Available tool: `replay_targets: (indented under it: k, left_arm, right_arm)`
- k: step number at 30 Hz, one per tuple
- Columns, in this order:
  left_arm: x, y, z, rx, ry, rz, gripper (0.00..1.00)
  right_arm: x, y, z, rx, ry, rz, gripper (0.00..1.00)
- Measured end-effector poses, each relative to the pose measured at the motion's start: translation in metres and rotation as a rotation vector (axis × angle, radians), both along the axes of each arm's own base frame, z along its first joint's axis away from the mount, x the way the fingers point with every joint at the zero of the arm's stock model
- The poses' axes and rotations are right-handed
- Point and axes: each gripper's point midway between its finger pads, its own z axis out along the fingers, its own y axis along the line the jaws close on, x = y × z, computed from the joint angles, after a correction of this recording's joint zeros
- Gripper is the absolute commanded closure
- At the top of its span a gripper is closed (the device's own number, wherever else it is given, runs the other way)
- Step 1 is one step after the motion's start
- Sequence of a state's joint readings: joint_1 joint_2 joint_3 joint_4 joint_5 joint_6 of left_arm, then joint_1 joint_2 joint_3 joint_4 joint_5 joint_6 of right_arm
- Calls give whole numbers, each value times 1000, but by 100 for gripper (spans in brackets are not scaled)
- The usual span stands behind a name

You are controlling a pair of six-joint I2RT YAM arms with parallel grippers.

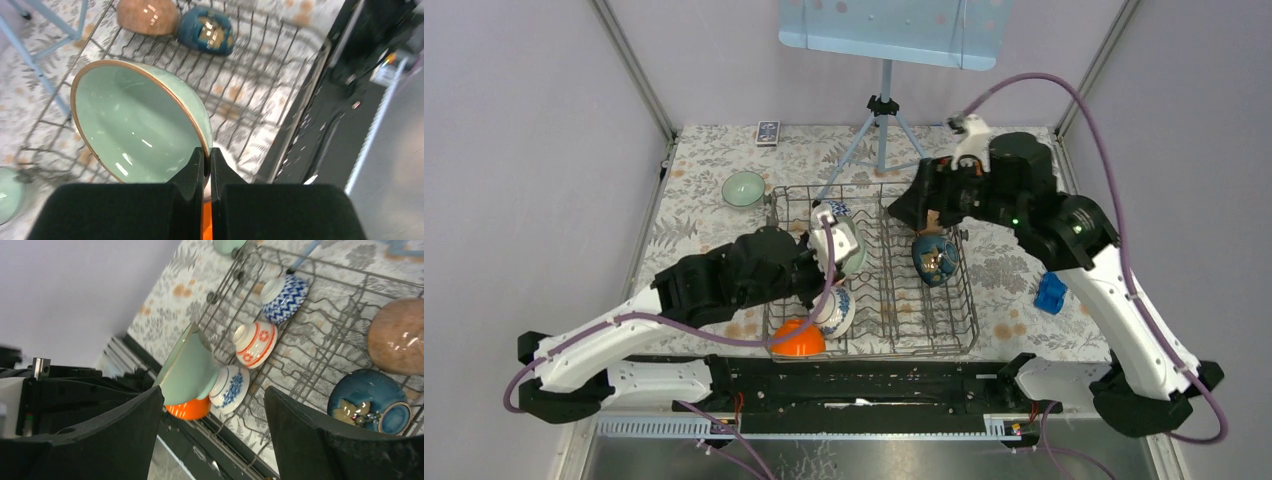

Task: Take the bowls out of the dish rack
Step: Place the bowl at the center of the board.

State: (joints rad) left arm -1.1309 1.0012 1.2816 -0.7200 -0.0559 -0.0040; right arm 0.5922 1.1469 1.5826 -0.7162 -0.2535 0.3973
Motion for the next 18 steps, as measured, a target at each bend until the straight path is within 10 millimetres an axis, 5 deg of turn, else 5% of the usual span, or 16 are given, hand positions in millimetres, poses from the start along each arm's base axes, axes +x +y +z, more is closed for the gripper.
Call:
replay_targets:
  k: [4, 18]
  left_arm:
    - [-8, 13, -15, 168, -122, -26, 100]
    - [-11, 14, -12, 441, -496, -198, 100]
  right_arm:
    - [-13, 27, -8, -90, 15, 94, 19]
    - [-5, 44, -31, -264, 60, 106, 20]
